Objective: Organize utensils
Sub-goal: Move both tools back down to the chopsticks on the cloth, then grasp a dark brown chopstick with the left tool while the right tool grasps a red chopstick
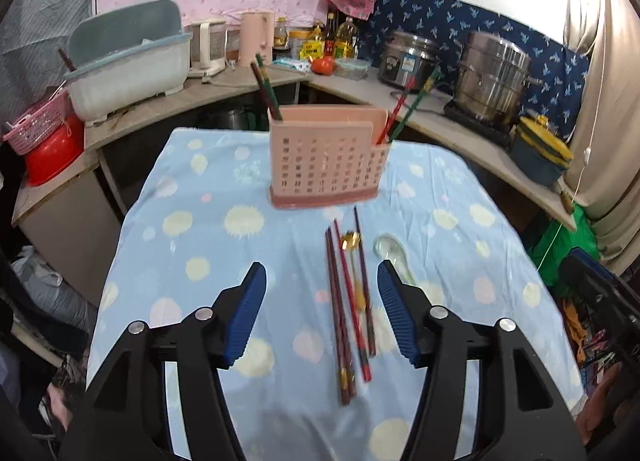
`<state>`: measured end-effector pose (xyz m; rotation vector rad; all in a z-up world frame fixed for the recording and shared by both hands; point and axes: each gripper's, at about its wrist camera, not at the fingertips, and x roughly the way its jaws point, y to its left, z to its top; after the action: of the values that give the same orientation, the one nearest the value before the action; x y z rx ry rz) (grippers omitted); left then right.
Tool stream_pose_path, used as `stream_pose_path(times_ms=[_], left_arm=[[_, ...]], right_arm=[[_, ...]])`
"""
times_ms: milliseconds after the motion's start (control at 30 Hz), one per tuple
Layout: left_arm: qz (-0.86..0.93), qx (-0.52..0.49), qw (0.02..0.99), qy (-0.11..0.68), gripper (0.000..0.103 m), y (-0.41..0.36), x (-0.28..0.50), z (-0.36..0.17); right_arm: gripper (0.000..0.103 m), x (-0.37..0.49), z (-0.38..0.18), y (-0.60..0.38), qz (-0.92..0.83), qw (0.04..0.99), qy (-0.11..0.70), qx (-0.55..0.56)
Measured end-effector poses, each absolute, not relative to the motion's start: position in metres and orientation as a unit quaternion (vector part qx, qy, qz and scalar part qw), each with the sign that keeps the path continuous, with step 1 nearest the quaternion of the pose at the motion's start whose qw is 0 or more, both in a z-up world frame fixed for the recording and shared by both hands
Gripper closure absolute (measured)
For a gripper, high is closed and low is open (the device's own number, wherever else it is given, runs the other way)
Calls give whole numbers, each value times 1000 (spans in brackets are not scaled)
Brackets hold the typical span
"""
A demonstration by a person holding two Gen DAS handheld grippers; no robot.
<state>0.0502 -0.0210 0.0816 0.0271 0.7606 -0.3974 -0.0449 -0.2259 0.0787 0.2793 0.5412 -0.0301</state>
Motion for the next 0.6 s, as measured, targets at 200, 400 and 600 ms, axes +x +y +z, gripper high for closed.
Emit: stream_pose_path(times_ms=[200,400,600], left_arm=[[-175,37,894,410,48,-20,29,27],[-181,32,879,441,48,-23,20,-20],[-177,41,873,453,50,-26,22,-42]], right_arm=[[51,-44,19,-205,-17,939,319,127],[51,-34,-21,-186,-12,930,351,111],[51,-20,-36,-180,-9,924,367,106]])
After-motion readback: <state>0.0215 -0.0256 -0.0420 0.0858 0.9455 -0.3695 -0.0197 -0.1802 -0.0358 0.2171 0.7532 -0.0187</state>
